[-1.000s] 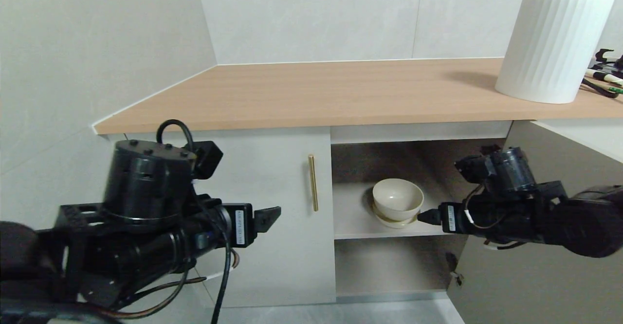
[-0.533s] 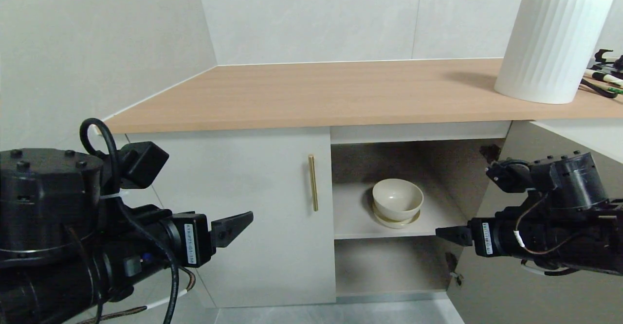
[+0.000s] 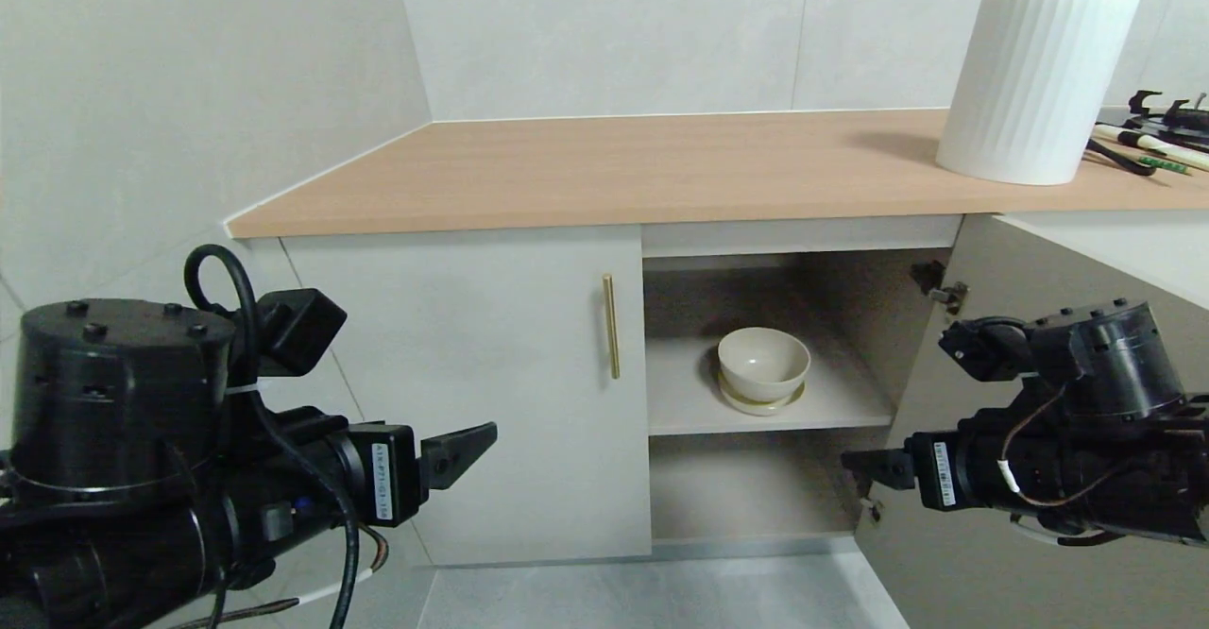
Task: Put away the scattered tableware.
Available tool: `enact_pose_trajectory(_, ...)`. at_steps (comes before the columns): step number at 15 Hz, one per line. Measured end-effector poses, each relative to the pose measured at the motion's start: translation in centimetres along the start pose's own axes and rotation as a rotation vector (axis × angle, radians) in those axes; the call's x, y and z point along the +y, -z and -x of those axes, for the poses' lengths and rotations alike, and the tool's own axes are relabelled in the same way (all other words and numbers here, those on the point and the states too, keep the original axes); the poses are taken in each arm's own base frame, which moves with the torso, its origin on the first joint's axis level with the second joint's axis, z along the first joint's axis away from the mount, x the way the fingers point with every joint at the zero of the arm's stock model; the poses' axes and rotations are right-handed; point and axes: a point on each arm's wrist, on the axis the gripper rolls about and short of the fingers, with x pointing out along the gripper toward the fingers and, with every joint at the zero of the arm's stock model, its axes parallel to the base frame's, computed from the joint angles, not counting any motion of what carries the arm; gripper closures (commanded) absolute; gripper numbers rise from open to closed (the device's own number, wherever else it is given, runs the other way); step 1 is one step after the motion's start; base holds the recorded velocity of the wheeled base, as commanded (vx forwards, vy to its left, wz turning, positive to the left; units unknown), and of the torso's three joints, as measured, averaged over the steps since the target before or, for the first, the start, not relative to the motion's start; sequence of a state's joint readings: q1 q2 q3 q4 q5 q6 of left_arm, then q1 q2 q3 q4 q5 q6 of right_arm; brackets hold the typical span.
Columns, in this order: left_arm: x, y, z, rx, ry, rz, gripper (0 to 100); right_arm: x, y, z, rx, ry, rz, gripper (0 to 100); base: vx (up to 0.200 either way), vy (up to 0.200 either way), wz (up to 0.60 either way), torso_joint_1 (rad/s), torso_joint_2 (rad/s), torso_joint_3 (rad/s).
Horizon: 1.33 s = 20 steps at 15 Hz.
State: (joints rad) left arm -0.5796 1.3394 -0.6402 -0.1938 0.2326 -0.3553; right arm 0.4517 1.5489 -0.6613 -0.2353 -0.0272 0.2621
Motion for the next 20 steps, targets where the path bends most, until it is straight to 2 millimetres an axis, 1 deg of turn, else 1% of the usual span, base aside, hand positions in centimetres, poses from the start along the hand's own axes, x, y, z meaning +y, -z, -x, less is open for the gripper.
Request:
enact_pose_trajectory(9, -0.05, 0.15, -0.16, 0.008, 0.0, -0.004, 0, 0.08, 0.16, 0.02, 0.006, 0.001, 0.003, 0, -0.2, 0.0, 0.0, 0.002, 0.0, 0.001)
enact_pose_trajectory(20, -0.01, 0.35, -0.27, 0.017, -0.003, -0.007, 0, -0.07, 0.74, 0.59, 0.01, 0.004, 0.019, 0, 0.0, 0.0, 0.0, 0.0, 0.0, 0.0)
